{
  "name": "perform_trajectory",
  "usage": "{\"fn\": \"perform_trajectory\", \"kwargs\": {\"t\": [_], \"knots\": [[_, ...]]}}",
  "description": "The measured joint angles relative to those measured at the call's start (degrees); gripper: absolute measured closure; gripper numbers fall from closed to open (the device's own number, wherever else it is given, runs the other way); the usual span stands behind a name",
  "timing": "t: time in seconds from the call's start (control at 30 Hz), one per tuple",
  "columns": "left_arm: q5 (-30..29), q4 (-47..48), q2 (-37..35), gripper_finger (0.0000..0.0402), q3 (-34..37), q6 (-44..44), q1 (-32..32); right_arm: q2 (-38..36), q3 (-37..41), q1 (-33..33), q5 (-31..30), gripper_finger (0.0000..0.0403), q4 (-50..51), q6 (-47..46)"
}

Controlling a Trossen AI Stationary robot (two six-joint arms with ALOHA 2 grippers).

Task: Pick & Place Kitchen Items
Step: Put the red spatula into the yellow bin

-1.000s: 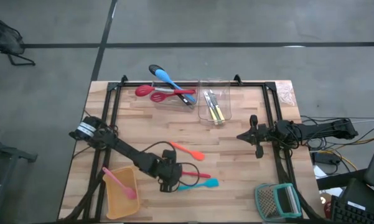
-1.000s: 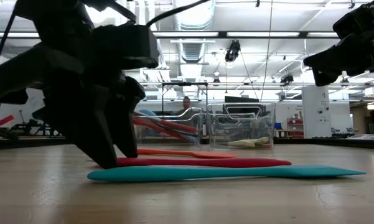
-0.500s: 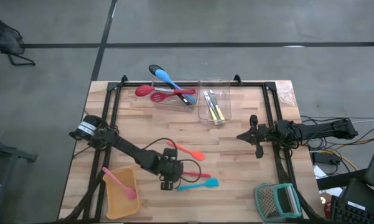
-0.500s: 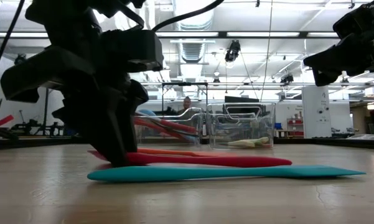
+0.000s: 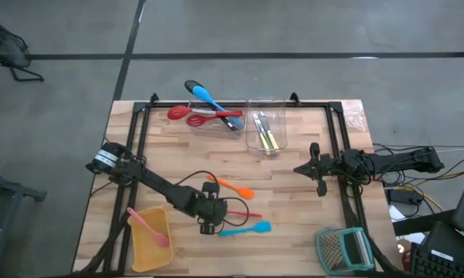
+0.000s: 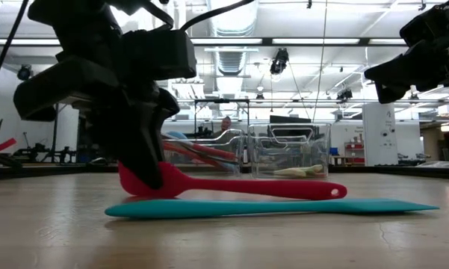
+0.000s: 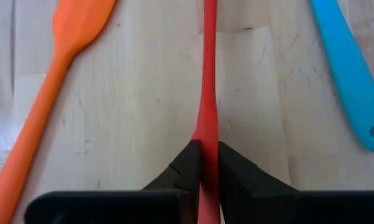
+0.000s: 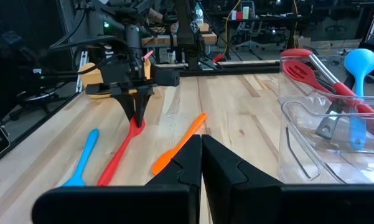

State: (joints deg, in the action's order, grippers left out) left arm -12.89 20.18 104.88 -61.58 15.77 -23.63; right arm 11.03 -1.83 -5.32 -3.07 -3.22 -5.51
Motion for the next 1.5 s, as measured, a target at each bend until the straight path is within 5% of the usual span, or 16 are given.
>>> {"fn": "perform_trajectory", "kwargs": {"t": [1.5], "knots": [[-0.2,1.3,-1.1,0.0372,0.0,-0.7,-0.5,0.0,0.0,0.0,0.0,0.0394,0.0,0.1]]}}
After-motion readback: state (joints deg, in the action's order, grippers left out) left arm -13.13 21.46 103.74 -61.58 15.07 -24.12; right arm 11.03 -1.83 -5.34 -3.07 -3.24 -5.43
